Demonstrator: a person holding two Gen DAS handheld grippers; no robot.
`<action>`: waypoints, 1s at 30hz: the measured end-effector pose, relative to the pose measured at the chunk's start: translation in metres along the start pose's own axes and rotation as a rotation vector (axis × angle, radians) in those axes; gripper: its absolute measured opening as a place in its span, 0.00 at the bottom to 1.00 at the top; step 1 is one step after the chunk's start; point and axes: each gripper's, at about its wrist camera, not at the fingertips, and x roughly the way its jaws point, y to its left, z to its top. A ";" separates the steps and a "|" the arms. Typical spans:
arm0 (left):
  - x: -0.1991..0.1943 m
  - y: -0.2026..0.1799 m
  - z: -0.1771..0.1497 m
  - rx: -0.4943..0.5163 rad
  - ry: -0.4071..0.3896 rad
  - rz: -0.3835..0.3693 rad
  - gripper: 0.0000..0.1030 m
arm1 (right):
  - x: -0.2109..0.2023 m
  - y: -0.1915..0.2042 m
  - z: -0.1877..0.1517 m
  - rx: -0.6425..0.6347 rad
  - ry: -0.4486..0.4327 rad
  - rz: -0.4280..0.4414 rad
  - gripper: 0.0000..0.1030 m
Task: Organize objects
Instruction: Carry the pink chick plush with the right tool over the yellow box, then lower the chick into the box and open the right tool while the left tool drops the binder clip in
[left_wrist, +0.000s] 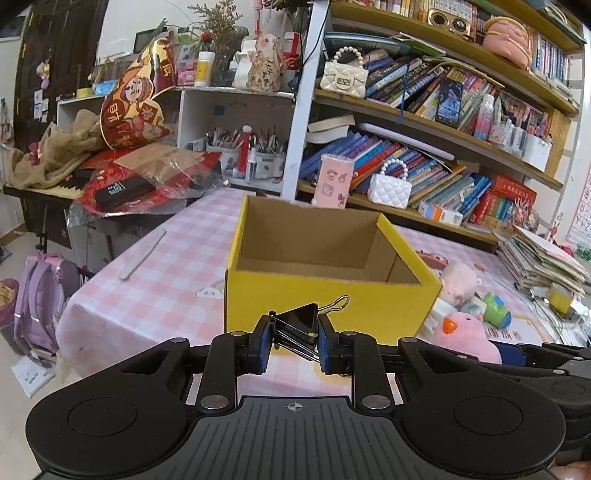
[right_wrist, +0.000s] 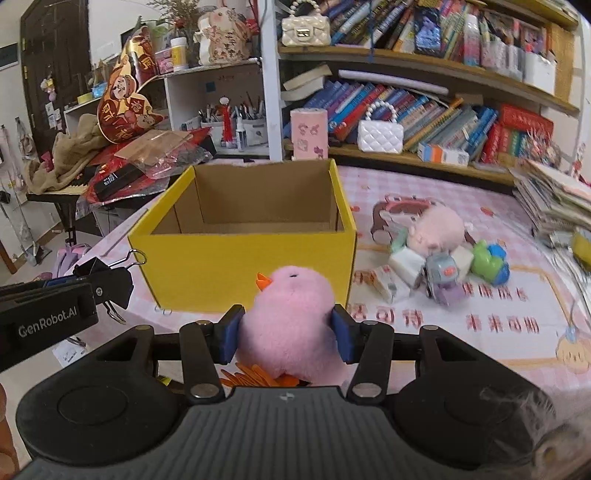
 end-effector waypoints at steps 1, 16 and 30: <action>0.003 -0.001 0.004 -0.006 -0.005 0.001 0.22 | 0.003 0.000 0.003 -0.006 -0.004 0.002 0.47; 0.069 -0.016 0.065 -0.020 -0.075 0.053 0.22 | 0.076 -0.015 0.079 -0.041 -0.068 0.060 0.47; 0.154 -0.005 0.062 -0.010 0.086 0.156 0.23 | 0.189 0.001 0.089 -0.284 0.100 0.153 0.45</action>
